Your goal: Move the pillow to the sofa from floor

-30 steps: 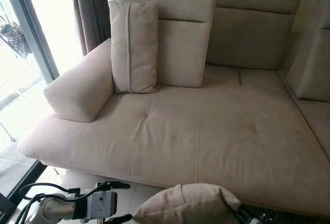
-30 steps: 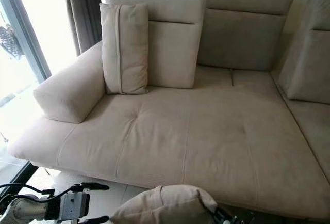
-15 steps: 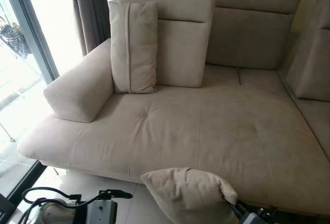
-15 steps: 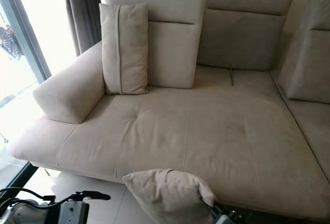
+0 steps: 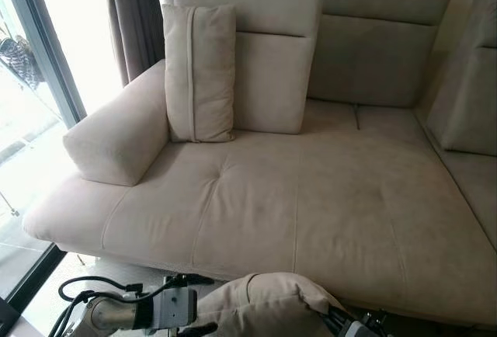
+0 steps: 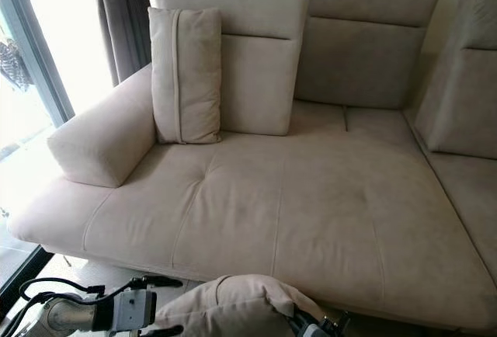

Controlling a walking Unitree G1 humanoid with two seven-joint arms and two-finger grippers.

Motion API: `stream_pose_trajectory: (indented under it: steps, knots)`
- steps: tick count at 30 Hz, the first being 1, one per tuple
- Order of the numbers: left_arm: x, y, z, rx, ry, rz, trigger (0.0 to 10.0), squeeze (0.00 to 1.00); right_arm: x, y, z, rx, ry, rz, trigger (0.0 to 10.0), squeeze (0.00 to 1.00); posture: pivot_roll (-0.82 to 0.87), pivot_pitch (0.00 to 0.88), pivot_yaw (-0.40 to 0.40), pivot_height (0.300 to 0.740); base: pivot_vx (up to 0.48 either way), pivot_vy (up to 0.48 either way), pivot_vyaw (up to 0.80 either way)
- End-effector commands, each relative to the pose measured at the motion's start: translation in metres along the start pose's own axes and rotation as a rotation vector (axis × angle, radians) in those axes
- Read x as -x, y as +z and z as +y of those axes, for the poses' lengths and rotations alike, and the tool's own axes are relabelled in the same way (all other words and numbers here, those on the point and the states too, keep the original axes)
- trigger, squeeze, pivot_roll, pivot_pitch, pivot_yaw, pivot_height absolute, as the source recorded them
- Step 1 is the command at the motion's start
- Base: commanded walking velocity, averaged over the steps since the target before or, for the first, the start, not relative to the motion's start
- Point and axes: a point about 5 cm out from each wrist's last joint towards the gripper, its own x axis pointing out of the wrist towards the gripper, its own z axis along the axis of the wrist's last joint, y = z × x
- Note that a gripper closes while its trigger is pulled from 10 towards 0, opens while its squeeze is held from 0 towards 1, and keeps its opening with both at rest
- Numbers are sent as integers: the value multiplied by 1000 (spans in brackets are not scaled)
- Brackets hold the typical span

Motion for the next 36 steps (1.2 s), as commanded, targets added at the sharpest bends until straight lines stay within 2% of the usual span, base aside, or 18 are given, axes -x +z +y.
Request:
stream_pose_trajectory:
  steps: [1,6,9,13,22,26,29,32,36]
  knots:
    - [2,-7,-7,7,-42,42,10000,0,-3,11,-8,4,-42,-59,0,0,78,60,6,566,0,0,0]
    - [10,-15,-12,15,-71,89,10000,0,-3,19,-10,-3,-46,-84,0,0,71,61,15,566,0,0,0]
    - [4,-16,-12,22,-62,97,10000,0,-5,26,-6,-13,-20,-108,0,0,68,61,16,566,0,0,0]
    - [-1,-14,-12,26,-62,89,10000,0,-7,30,-7,-13,-29,-122,0,0,66,60,16,566,0,0,0]
    - [-4,-17,-18,40,-87,101,10000,0,-7,37,-24,13,-122,-139,0,0,60,54,15,566,0,0,0]
    - [8,-21,-11,51,-57,114,10000,0,-5,25,-32,45,-171,-57,0,0,67,49,15,566,0,0,0]
    - [9,-21,-10,48,-54,116,10000,0,-4,24,-32,42,-177,-56,0,0,67,49,15,566,0,0,0]
    - [19,-26,-9,48,-74,144,10000,0,-3,22,-45,37,-262,-39,0,0,73,49,16,566,0,0,0]
    - [17,-26,-12,49,-80,148,10000,0,-8,32,-37,10,-216,-98,0,0,74,47,17,566,0,0,0]
